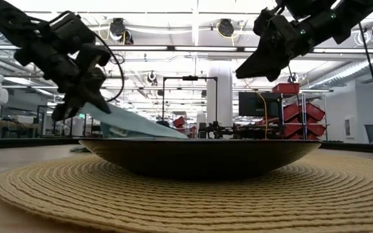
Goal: Set table place
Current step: Fold the blue napkin
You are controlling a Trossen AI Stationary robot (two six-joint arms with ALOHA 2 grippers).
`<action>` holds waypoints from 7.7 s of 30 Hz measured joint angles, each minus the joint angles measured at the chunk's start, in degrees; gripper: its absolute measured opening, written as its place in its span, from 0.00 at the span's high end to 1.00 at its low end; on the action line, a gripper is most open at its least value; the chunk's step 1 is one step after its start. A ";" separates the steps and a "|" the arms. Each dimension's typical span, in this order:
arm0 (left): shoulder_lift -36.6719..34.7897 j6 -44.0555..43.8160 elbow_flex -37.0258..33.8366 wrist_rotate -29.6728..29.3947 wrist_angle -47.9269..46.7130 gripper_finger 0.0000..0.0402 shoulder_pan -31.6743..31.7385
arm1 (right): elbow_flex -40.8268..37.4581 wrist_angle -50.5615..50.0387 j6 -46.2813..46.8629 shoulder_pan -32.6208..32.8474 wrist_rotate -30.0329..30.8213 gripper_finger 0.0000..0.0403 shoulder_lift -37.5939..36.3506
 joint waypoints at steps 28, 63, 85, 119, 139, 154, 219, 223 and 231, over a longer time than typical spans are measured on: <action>-3.36 9.95 8.88 -1.52 11.52 1.00 2.33 | 0.00 12.70 4.70 4.14 -5.04 0.77 8.84; 5.58 33.98 15.79 -9.21 -10.77 1.00 7.04 | 0.02 16.74 6.16 4.46 -7.30 0.77 8.84; 20.53 53.17 25.59 -10.39 -5.67 1.00 12.38 | 0.02 16.28 6.34 3.82 -6.10 0.77 8.84; 22.08 49.58 27.57 -9.39 -20.84 1.00 9.42 | 0.02 20.19 8.13 4.24 -9.40 0.77 16.54; 13.62 38.71 24.15 -7.45 -24.08 1.00 4.28 | 0.18 20.02 9.20 4.24 -11.11 0.77 16.51; 16.92 35.55 21.94 -7.02 -24.00 1.00 2.18 | 6.50 17.61 10.30 4.51 -12.35 0.70 23.18; 16.90 38.14 16.04 -1.87 -18.96 1.00 -0.10 | 55.04 -30.36 -0.16 9.69 27.78 0.99 61.45; 16.90 38.16 14.80 -3.03 -18.56 1.00 -0.10 | 55.04 -30.58 0.00 11.00 28.70 1.00 61.47; 16.90 37.20 12.22 -3.12 -15.51 1.00 -0.08 | 55.01 -33.50 0.39 12.16 32.26 1.00 60.51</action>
